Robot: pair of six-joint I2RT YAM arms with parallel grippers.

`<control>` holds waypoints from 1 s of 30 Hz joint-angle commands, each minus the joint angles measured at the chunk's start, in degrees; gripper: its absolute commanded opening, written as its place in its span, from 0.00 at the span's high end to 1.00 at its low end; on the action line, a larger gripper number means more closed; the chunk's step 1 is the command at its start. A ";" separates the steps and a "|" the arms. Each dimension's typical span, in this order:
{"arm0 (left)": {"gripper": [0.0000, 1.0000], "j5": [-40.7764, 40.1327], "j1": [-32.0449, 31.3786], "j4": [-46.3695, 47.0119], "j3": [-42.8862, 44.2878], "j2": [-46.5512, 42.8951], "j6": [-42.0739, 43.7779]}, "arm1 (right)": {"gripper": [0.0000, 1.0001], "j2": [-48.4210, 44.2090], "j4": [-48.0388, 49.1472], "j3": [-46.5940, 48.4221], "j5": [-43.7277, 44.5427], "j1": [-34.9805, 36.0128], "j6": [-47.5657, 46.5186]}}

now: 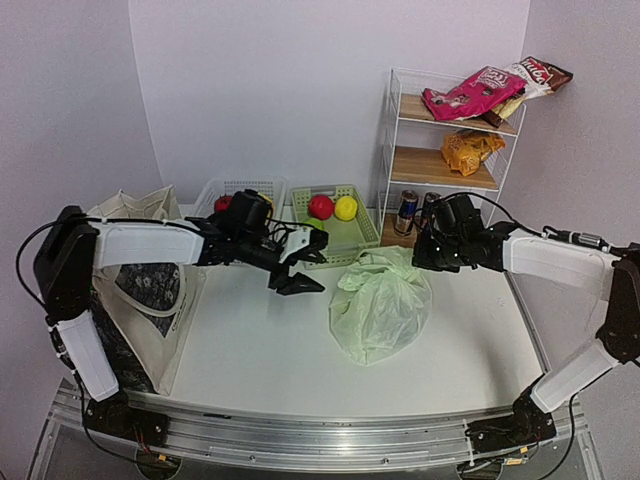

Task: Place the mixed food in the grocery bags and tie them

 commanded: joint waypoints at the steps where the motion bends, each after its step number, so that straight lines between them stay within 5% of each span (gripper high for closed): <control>1: 0.30 -7.54 -2.60 1.77 9.95 8.06 5.16 | 1.00 -0.93 1.12 -0.40 -3.03 0.10 -0.31; 7: 0.27 -7.64 -5.93 1.07 13.04 12.77 13.56 | 1.00 -0.88 3.55 -1.23 -4.45 0.05 -0.61; 25: 0.43 -18.71 -6.99 9.88 15.84 20.15 16.17 | 1.00 -2.95 6.68 -2.74 -6.52 0.05 -2.44; 30: 0.62 -17.74 -6.98 8.96 17.13 20.40 16.34 | 1.00 -3.28 7.15 -3.28 -6.50 0.04 -2.69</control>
